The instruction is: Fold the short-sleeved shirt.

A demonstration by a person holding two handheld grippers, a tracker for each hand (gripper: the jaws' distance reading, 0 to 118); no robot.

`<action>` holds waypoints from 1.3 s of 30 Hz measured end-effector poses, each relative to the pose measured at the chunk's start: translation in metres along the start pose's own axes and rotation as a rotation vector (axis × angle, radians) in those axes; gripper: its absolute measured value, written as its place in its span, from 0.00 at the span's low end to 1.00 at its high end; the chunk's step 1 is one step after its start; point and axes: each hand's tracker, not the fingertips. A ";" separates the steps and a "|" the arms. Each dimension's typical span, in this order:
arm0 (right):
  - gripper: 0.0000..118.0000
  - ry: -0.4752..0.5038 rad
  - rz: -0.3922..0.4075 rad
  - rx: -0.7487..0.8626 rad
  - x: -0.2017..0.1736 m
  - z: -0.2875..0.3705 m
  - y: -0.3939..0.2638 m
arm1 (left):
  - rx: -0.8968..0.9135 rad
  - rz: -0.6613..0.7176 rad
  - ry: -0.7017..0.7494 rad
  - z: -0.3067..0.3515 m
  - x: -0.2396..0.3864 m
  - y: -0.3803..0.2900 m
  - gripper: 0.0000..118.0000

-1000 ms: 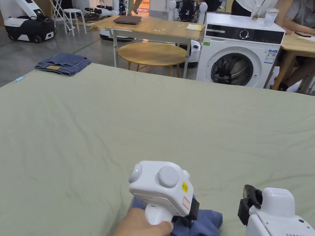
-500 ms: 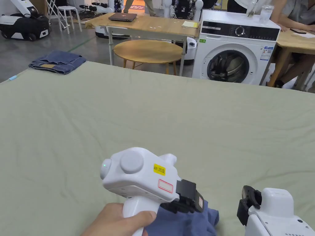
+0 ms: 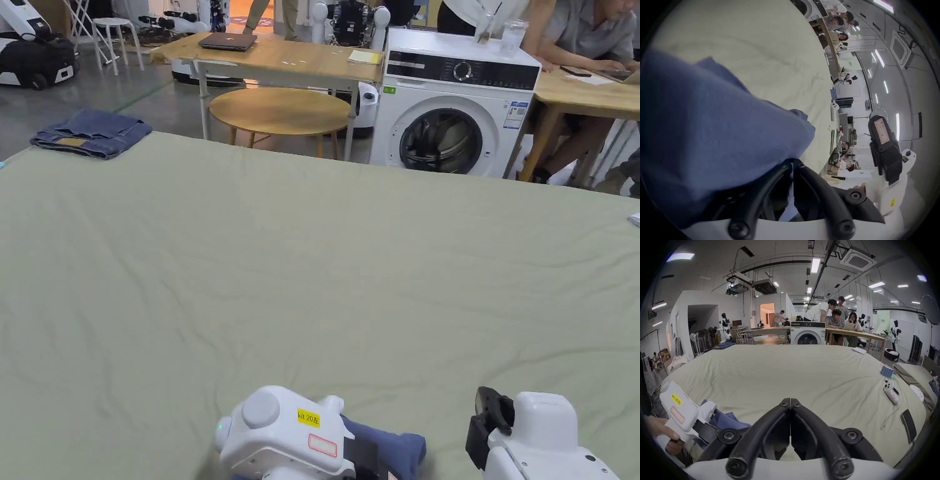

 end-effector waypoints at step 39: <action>0.00 0.006 0.015 0.129 -0.041 0.022 0.021 | 1.187 -0.752 0.761 0.175 0.069 -0.061 0.00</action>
